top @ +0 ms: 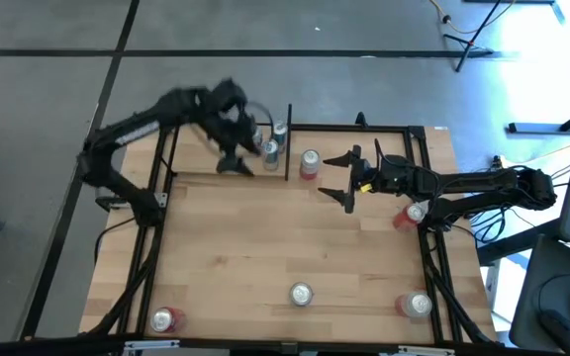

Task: Place canned beverage on shelf
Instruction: Put the red and silver soda can on the shelf aligned with other red and silver soda can

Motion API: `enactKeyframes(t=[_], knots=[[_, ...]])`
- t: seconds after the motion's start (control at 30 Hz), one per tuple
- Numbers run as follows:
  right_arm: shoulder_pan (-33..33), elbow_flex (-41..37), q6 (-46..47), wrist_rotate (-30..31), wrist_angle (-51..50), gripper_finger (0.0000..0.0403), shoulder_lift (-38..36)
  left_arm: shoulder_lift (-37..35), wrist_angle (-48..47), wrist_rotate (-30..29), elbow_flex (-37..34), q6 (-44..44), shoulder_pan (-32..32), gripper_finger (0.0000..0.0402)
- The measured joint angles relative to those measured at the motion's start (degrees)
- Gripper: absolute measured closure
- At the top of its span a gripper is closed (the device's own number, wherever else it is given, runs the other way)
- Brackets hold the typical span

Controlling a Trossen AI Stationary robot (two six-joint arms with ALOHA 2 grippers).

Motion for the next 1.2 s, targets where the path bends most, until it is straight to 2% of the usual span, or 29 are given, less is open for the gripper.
enactKeyframes(t=[0.07, 0.23, 0.3, 0.43, 0.57, 0.7, 0.83, 0.93, 1.1, 1.2], knots=[[0.0, 0.0, -0.18, 0.0, 0.7, 0.0017, 0.0, -3.75, 7.88, -4.53, -7.16, -4.14, -5.47, 0.0035], [0.0, 0.0, -0.18, 0.0, 1.2, 0.0017, 0.0, -9.9, 28.31, -21.5, -24.29, -10.0, -19.58, 0.0039], [0.02, 0.0, -0.05, -0.32, 1.36, 0.0017, 0.0, -10.86, 38.13, -25.34, -30.66, -11.26, -23.91, 0.0039], [0.04, 0.02, 1.35, -5.74, 2.51, 0.0017, 0.0, -9.29, 56.46, -25.53, -40.54, -13.3, -29.8, 0.0039], [0.62, 0.02, 1.75, -8.72, 2.29, 0.0017, 0.0, -5.2, 70.27, -24.28, -45.94, -13.32, -34.34, 0.0039], [2.92, 0.02, 1.57, -7.5, 2.31, 0.0017, 0.0, 1.61, 80.38, -24.07, -46.57, -13.27, -38.3, 0.0039], [5.17, 0.02, 1.35, -7.5, 3.85, 0.0017, 0.0, 8.83, 85.41, -21.66, -44.07, -13.27, -39.86, 0.0039], [6.72, 0.02, 1.35, -6.94, 4.55, 0.0017, 0.0, 12.65, 85.42, -16.7, -40.79, -13.27, -40.02, 0.0039], [9.74, 0.02, 1.35, -1.93, 5.23, 0.0017, 0.0, 15.56, 83.9, -8.48, -35.72, -12.88, -40.02, 0.0039], [11.32, 0.02, 1.33, 0.63, 5.51, 0.0017, 0.01, 15.89, 80.3, -8.2, -32.49, -11.02, -40.6, 0.0039]])
